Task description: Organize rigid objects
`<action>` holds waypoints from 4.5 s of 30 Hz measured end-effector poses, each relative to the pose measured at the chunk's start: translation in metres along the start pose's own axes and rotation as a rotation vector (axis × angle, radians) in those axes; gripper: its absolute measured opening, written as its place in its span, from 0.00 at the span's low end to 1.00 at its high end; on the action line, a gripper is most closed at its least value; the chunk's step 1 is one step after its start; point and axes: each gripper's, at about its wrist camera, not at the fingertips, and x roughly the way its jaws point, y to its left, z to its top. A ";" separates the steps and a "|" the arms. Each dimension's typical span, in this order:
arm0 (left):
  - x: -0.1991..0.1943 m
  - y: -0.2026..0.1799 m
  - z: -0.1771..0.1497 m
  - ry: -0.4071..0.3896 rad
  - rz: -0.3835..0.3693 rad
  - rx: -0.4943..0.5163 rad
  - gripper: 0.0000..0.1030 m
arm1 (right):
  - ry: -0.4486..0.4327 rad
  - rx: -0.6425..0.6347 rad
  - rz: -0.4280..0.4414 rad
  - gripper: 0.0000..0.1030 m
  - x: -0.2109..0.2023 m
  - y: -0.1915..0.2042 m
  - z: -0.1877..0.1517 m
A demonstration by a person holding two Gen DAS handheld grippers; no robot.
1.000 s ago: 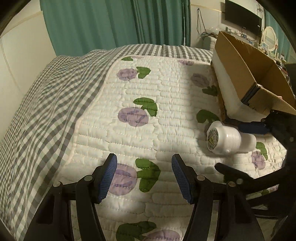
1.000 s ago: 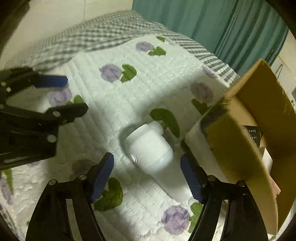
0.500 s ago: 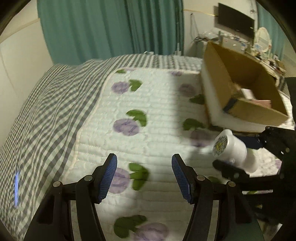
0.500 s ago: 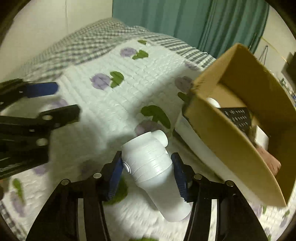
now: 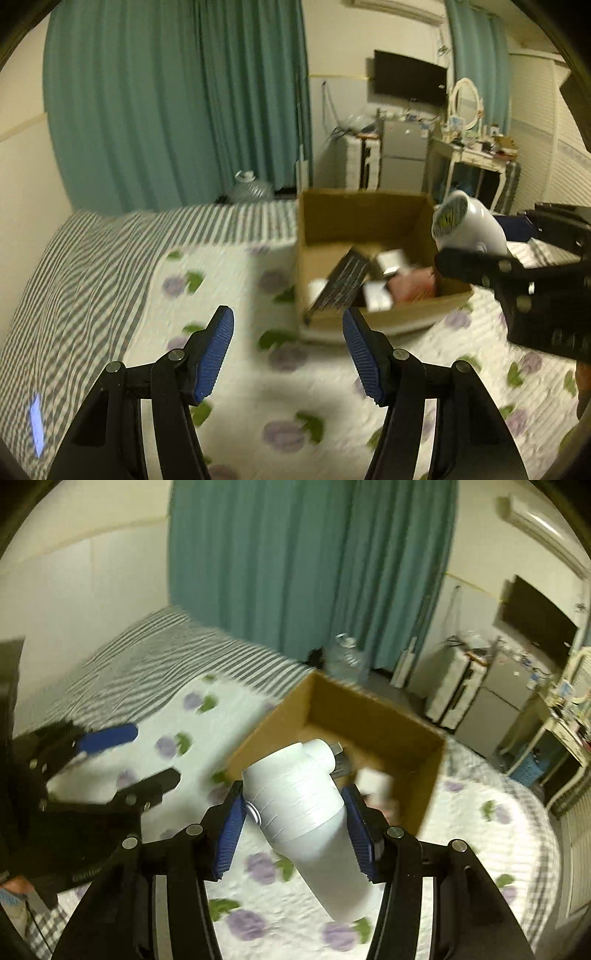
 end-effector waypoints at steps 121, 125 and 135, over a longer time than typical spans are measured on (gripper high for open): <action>-0.040 -0.063 -0.015 -0.241 0.062 -0.059 0.75 | -0.278 0.330 -0.292 1.00 -0.056 -0.078 -0.102; -0.040 -0.062 -0.015 -0.243 0.063 -0.061 0.75 | -0.278 0.330 -0.293 1.00 -0.056 -0.077 -0.102; -0.041 -0.062 -0.015 -0.241 0.066 -0.062 0.75 | -0.279 0.328 -0.292 1.00 -0.055 -0.077 -0.102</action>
